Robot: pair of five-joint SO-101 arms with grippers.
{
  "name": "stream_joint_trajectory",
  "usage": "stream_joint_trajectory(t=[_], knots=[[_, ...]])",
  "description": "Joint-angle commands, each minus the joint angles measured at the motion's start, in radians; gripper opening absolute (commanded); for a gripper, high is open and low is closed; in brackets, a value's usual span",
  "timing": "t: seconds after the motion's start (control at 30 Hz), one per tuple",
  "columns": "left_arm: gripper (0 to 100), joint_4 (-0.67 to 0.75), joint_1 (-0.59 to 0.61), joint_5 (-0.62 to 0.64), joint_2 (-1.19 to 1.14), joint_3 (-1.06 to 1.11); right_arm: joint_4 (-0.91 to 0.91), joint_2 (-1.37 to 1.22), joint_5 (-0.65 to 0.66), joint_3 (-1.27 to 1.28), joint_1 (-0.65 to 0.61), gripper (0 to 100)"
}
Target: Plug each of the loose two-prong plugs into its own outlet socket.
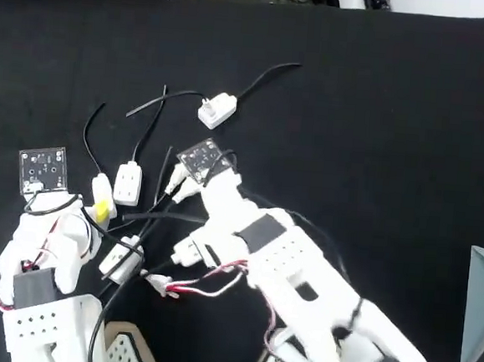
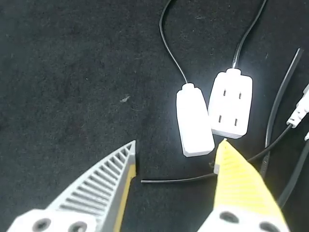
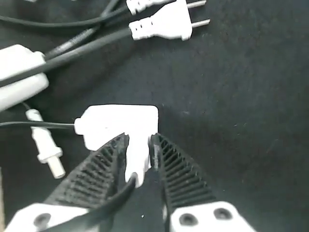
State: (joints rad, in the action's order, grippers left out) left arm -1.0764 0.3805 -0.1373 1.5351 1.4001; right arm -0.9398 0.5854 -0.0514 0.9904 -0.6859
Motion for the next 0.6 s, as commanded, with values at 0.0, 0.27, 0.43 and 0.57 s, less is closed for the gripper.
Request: stream_joint_trajectory(t=[0.0,0.27,0.43,0.57], knots=[[27,0.000,0.010,0.006,0.009,-0.004,-0.072,0.153,-0.009,-0.053,0.029,1.2],[27,-0.003,-0.053,0.005,0.009,0.010,-0.072,0.130,-0.015,-0.050,0.029,1.2],[27,0.000,-0.033,0.005,0.009,0.012,-0.003,0.058,-0.060,-0.031,0.028,1.2],[27,0.000,-0.028,0.005,0.009,0.010,0.060,-0.024,-0.058,-0.013,0.032,1.2]])
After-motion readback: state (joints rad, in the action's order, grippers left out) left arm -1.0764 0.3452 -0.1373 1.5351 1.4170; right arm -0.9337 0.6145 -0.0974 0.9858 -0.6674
